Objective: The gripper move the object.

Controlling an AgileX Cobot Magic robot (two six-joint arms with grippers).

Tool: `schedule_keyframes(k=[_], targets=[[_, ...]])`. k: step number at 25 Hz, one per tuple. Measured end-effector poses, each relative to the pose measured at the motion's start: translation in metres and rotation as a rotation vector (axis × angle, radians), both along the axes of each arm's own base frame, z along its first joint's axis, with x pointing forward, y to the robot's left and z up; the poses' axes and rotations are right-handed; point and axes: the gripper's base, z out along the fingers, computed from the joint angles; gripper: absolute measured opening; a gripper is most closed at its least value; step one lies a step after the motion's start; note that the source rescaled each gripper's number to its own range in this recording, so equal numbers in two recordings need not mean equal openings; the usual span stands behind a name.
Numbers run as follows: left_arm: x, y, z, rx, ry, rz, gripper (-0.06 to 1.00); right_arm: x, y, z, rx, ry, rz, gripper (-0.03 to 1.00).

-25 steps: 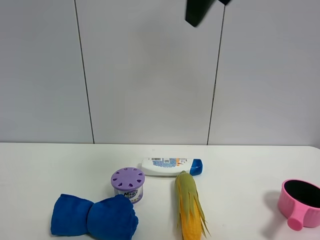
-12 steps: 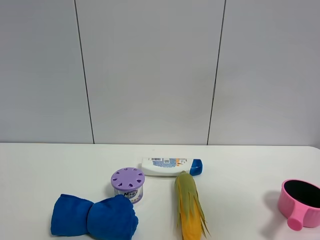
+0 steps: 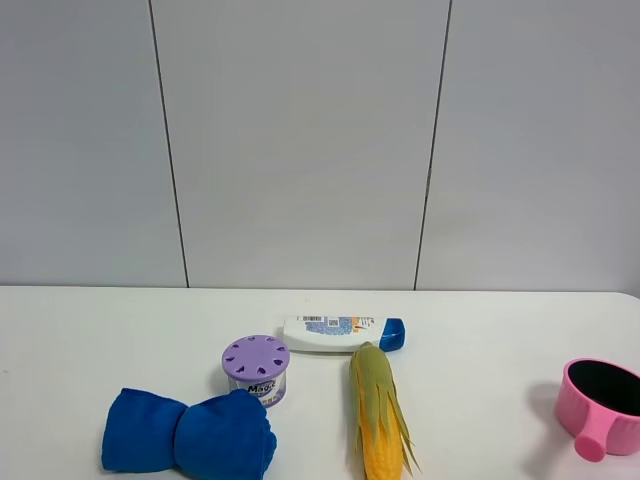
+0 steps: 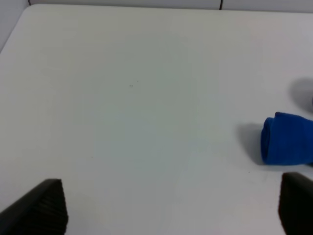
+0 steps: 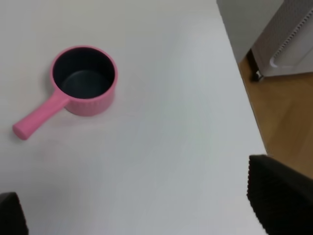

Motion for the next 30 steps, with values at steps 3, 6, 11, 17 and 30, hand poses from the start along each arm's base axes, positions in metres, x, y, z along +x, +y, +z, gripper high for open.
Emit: schedule_keyframes(k=[3,6,11,17,30], targets=[[0.000,0.000,0.000,0.000,0.000,0.000,1.00,-0.013,0.000,-0.009,0.057,-0.053,-0.017,0.86],[0.000,0.000,0.000,0.000,0.000,0.000,1.00,-0.020,0.000,-0.024,0.063,-0.072,-0.017,0.86],[0.000,0.000,0.000,0.000,0.000,0.000,1.00,-0.021,0.000,-0.042,0.065,-0.065,-0.014,0.86],[0.000,0.000,0.000,0.000,0.000,0.000,1.00,-0.020,0.000,-0.042,0.065,-0.071,-0.013,0.86],[0.000,0.000,0.000,0.000,0.000,0.000,1.00,-0.009,0.004,-0.044,0.083,-0.153,0.018,0.86]])
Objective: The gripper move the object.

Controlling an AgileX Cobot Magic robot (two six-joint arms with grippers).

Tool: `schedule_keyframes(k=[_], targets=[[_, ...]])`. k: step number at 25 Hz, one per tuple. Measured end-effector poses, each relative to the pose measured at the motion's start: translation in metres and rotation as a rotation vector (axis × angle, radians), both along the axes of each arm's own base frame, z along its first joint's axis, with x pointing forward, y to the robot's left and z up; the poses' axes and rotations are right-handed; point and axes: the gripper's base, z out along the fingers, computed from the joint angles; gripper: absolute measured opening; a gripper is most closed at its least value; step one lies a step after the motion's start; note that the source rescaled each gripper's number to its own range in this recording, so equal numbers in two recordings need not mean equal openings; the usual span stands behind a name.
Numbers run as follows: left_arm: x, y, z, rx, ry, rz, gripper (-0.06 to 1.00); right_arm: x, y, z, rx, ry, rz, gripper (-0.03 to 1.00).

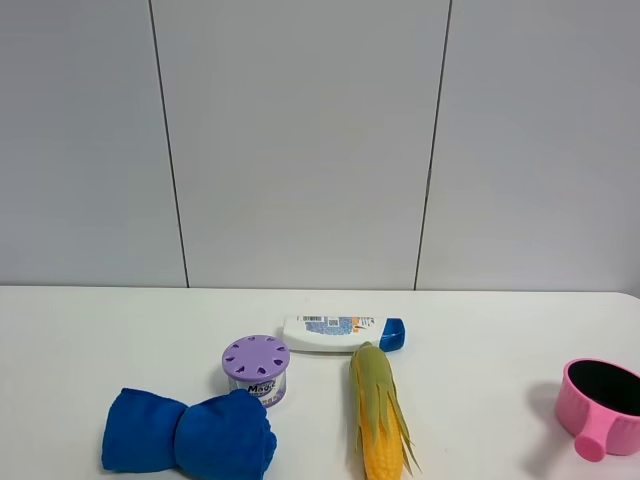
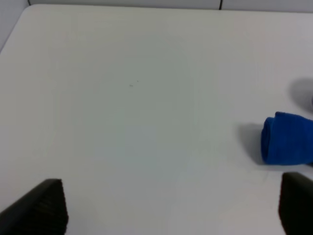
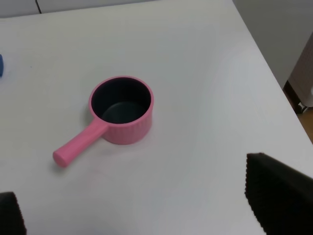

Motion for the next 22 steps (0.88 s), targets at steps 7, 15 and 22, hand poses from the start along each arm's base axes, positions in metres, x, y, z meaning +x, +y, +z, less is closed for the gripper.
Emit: schedule_keyframes(k=[7,15,22], targets=[[0.0000,0.0000,0.0000,0.000,0.000,0.000,1.00,0.0000,0.0000,0.0001,-0.001,-0.001,0.001,0.86],[0.0000,0.0000,0.0000,0.000,0.000,0.000,1.00,0.0000,0.0001,0.0001,0.000,-0.001,0.001,0.86],[0.0000,0.0000,0.0000,0.000,0.000,0.000,1.00,0.0000,0.0002,0.0001,0.001,-0.001,0.002,0.86]])
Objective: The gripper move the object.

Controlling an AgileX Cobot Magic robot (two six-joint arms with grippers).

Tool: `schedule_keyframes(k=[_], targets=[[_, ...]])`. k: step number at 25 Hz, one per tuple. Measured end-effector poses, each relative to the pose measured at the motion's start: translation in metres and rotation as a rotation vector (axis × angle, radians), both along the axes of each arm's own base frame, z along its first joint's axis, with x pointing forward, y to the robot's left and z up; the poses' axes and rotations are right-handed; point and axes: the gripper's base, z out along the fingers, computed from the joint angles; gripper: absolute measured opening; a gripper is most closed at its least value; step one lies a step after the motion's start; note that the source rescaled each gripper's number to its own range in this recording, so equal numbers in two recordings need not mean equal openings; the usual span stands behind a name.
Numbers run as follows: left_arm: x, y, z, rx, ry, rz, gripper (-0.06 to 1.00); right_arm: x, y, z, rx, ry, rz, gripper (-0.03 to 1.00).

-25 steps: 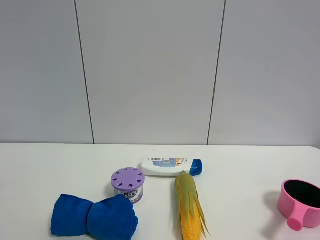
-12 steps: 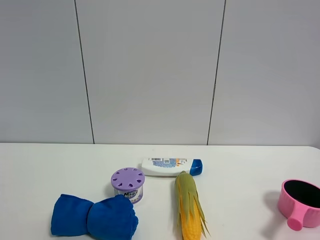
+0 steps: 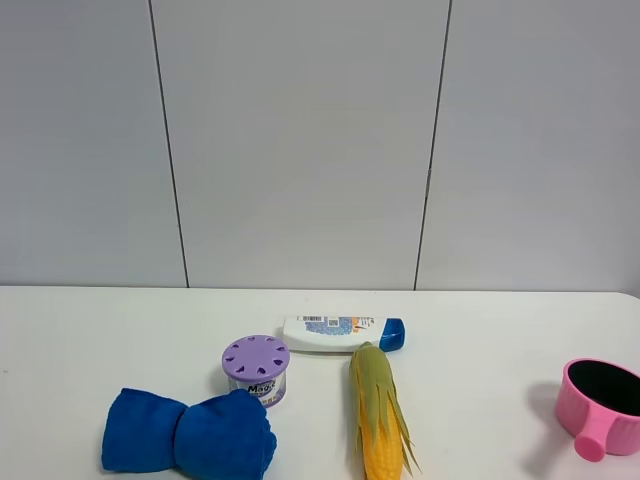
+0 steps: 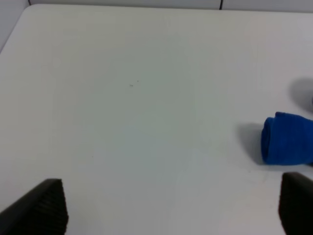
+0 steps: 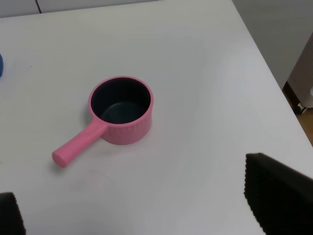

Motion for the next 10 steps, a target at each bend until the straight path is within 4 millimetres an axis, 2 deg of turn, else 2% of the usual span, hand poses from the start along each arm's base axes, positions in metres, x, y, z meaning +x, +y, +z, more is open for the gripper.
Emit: schedule_keyframes(k=[10], targets=[[0.0000,0.0000,0.0000,0.000,0.000,0.000,1.00,0.0000,0.0001,0.0000,0.001,0.000,0.001,0.86]])
